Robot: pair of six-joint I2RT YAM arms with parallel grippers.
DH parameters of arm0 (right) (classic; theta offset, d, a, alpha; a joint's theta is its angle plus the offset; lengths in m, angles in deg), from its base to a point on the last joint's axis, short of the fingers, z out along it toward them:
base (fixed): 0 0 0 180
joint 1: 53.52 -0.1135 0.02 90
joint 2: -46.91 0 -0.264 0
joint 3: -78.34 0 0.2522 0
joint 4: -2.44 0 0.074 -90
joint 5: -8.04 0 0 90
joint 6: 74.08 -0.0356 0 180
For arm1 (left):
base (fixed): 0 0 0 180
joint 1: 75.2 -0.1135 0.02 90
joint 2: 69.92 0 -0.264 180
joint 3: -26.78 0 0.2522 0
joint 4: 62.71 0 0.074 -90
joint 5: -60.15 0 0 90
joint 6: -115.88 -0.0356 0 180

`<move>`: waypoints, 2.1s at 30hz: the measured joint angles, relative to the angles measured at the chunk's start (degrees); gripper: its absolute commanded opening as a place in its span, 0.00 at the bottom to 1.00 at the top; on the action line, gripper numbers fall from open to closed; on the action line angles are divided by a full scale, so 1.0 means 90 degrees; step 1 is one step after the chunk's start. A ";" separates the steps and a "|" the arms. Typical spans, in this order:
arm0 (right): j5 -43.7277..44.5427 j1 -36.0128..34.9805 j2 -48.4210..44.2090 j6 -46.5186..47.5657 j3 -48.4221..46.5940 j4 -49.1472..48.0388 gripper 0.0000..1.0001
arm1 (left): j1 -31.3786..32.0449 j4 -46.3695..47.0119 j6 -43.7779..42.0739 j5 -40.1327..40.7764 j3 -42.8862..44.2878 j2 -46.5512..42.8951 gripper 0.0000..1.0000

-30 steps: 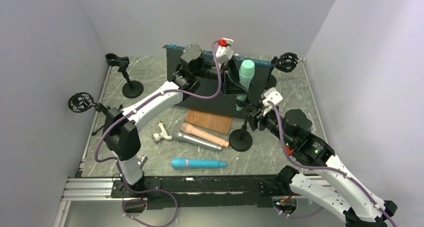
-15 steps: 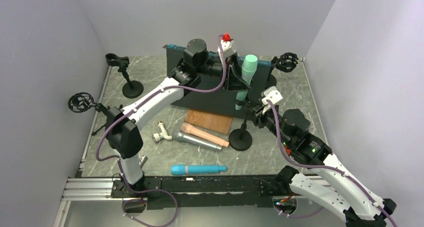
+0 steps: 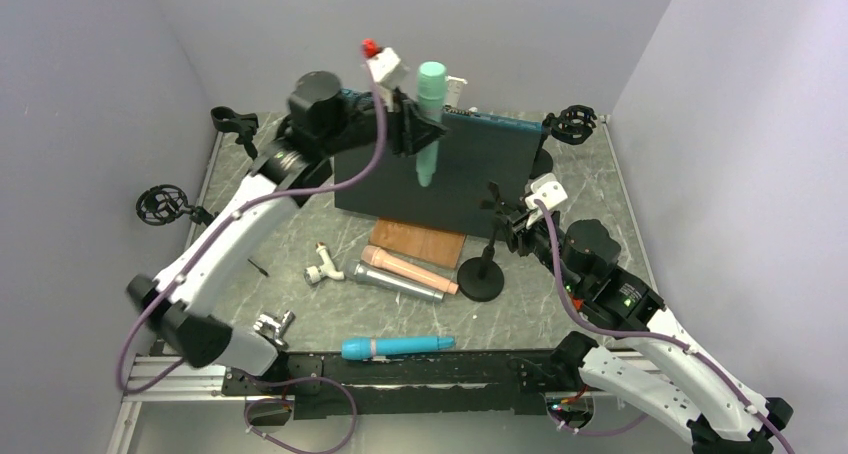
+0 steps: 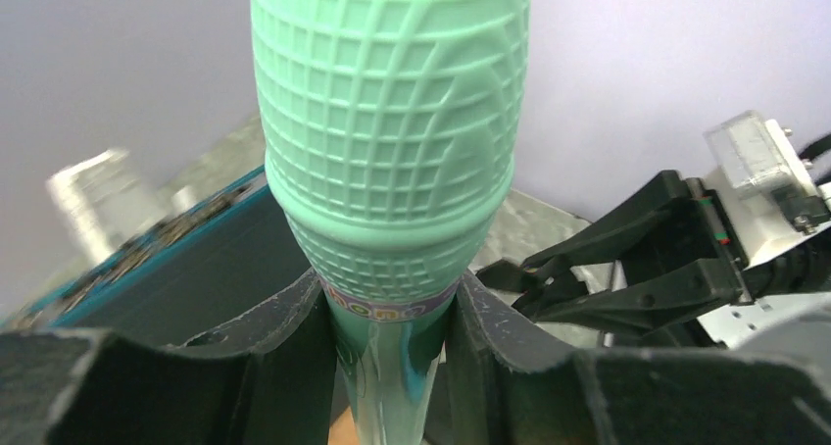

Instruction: Remove the microphone from the stand

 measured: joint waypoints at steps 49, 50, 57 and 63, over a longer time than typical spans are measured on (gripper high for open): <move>-0.0180 0.0002 -0.0007 -0.0500 0.0386 -0.0787 0.00 | 0.1433 -0.2475 1.1919 0.4889 -0.8017 -0.3796 0.17; -0.0180 0.0002 -0.0024 -0.0503 0.0403 -0.0799 0.00 | 0.1433 -0.2470 1.1956 0.4889 -0.8017 -0.3796 0.18; -0.0197 0.0002 -0.0049 -0.0505 0.0420 -0.0809 0.00 | 0.1435 -0.2123 1.2026 0.4821 -0.8153 -0.3378 0.43; -0.0199 0.0005 -0.0068 -0.0544 0.0430 -0.0809 0.00 | 0.1435 -0.1807 1.2070 0.4796 -0.8257 -0.3147 0.69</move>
